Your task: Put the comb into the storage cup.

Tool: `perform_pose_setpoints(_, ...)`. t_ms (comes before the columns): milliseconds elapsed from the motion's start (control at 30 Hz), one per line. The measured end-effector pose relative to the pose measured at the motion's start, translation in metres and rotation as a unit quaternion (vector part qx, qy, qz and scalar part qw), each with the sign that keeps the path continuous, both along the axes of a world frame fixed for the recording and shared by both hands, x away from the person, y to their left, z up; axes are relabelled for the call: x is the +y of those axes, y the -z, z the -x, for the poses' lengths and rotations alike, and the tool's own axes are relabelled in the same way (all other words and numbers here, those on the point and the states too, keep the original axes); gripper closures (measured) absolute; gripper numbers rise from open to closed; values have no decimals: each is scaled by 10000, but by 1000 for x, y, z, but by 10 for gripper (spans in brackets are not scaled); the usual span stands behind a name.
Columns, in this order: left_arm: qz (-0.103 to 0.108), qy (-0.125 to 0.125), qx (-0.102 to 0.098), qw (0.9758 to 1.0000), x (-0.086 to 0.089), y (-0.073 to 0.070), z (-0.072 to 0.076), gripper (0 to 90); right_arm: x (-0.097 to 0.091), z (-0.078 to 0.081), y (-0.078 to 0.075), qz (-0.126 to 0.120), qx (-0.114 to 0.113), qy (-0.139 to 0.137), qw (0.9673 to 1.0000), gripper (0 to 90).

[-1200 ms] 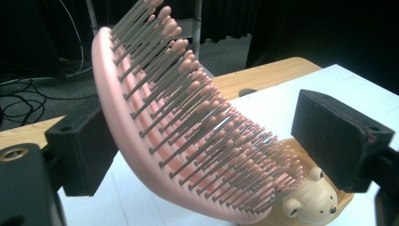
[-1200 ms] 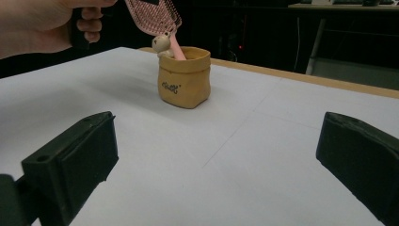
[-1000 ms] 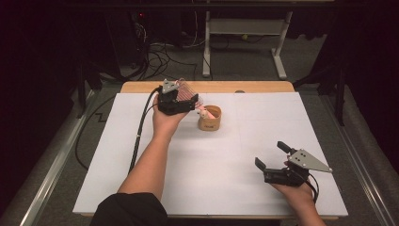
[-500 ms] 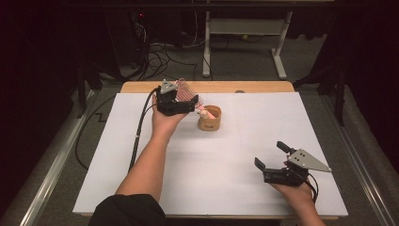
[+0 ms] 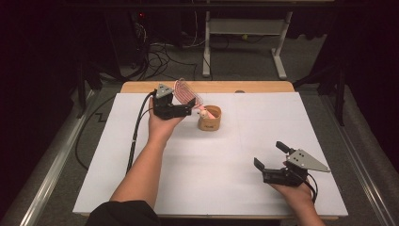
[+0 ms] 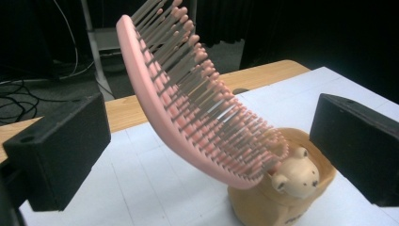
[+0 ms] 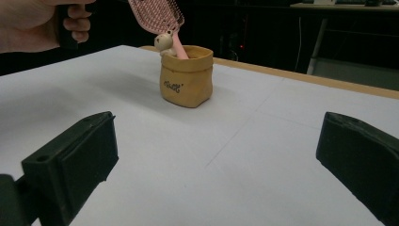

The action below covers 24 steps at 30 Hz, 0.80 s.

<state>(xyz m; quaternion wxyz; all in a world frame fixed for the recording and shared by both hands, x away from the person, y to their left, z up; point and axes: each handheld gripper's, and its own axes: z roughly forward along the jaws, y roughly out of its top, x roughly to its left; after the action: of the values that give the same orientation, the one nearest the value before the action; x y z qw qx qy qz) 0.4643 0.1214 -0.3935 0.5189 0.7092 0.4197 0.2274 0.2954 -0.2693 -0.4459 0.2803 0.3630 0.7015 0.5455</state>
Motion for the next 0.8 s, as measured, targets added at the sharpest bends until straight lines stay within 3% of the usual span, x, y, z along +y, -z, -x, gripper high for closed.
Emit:
perform_pose_setpoints(433,38,104,47,9999,6,14,14,0,1,0,1,29,23,6,10000,0)
perform_pose_setpoints(800,74,231,118,9996,8,35,32,0,1,0,0,43,8,0,10000,0)
